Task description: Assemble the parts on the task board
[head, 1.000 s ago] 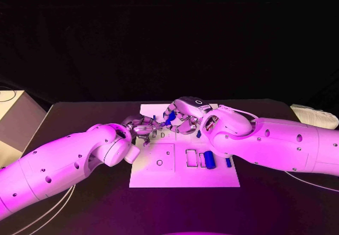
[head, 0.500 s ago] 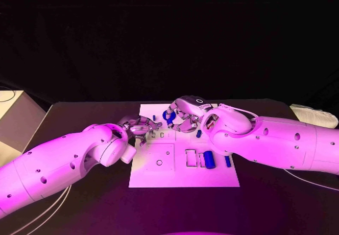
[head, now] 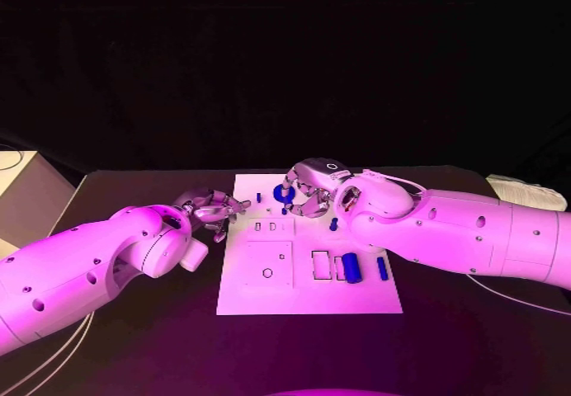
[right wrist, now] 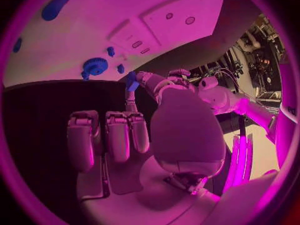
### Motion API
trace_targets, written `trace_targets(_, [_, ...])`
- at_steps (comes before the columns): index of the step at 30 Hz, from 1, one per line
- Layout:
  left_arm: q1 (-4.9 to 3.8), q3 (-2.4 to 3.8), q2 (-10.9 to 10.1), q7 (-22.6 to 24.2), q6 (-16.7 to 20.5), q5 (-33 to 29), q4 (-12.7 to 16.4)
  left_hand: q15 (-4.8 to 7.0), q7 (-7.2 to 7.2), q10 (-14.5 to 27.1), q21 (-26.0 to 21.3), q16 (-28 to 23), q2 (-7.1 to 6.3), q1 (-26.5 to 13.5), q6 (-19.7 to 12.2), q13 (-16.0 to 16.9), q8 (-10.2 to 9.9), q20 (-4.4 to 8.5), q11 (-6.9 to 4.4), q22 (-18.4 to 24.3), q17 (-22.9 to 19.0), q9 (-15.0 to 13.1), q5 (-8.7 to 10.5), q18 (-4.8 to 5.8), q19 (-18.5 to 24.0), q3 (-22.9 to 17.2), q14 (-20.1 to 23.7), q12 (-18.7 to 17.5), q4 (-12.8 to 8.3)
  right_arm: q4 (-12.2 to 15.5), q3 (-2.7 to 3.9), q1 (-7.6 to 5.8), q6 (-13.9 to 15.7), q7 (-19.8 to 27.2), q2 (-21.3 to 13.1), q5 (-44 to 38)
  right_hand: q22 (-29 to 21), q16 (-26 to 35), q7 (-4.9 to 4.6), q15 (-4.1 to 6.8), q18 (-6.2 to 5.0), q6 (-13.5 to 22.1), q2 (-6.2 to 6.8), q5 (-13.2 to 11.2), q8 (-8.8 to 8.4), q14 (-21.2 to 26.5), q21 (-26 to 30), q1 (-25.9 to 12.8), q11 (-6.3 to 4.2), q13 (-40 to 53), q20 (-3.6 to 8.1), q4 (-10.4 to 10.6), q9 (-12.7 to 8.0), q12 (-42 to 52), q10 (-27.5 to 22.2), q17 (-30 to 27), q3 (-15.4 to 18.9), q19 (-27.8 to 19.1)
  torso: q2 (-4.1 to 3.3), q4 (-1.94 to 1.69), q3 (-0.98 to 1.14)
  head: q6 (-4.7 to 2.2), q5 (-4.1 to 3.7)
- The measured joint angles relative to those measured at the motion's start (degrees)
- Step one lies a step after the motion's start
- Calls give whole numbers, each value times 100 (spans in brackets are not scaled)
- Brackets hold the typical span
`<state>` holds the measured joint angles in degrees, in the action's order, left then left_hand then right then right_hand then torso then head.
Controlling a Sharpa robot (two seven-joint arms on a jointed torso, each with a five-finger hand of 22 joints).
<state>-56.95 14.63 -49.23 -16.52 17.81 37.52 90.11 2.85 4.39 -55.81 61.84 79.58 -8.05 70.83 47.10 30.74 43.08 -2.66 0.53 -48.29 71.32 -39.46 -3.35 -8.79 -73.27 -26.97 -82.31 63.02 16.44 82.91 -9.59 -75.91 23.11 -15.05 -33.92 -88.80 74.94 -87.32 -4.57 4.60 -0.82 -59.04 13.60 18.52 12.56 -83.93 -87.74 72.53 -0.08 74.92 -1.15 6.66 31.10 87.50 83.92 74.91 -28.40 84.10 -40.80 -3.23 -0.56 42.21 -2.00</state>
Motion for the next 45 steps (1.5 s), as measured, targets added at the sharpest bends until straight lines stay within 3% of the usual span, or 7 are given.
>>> trace_targets(3, [-3,66,-42,50,-22,-48,29,0,-6,3,0,0,-24,21,-32,-12,0,0,0,19,-14,18,0,0,0,-11,0,0,9,-141,-17,44,-50,-10,68,0,0,0,-2,0,0,4,0,-2,-1,0,0,0,0,0,0,0,0,0,0,0,0,0,-1,-5,1,5,5])
trace_targets(10, [0,128,-119,195,-43,-209,68,-21,60,105,-49,-38,-99,-54,-104,-53,0,-31,40,74,-89,81,0,0,30,-48,21,-45,16,-424,-53,220,-186,-36,209,6,-1,0,3,0,0,14,0,-2,-6,0,0,0,0,0,0,0,-1,0,0,0,0,0,-10,-24,4,43,43])
trace_targets(20, [1,140,-157,329,-45,-353,121,-21,61,105,-49,-38,-99,-54,-104,-60,0,-31,40,77,-89,90,0,0,30,-79,21,-45,15,-505,-61,334,-368,-112,311,6,-1,0,-3,0,0,21,0,-19,-18,0,0,0,0,-1,0,15,-4,0,0,0,16,0,-31,-40,-9,105,69])
trace_targets(33, [2,142,-174,367,-63,-402,129,-21,62,105,-49,-38,-99,-53,-144,-60,0,-31,40,77,-89,97,0,0,29,-89,21,-45,5,-492,-61,359,-465,-231,325,-55,-3,0,-5,0,0,25,0,-35,-37,0,0,0,0,-1,0,15,-7,0,0,0,16,0,-29,-34,0,152,88])
trace_targets(45, [2,143,-182,367,-97,-415,130,-21,62,104,-49,-38,-98,-53,-143,-60,0,-31,40,76,-89,98,0,0,29,-95,21,-45,-1,-451,-61,362,-568,-302,344,-116,-3,0,-3,-21,0,42,0,-35,-51,-21,0,0,0,-1,-21,15,-4,0,0,0,16,-21,-29,-30,-8,170,88])
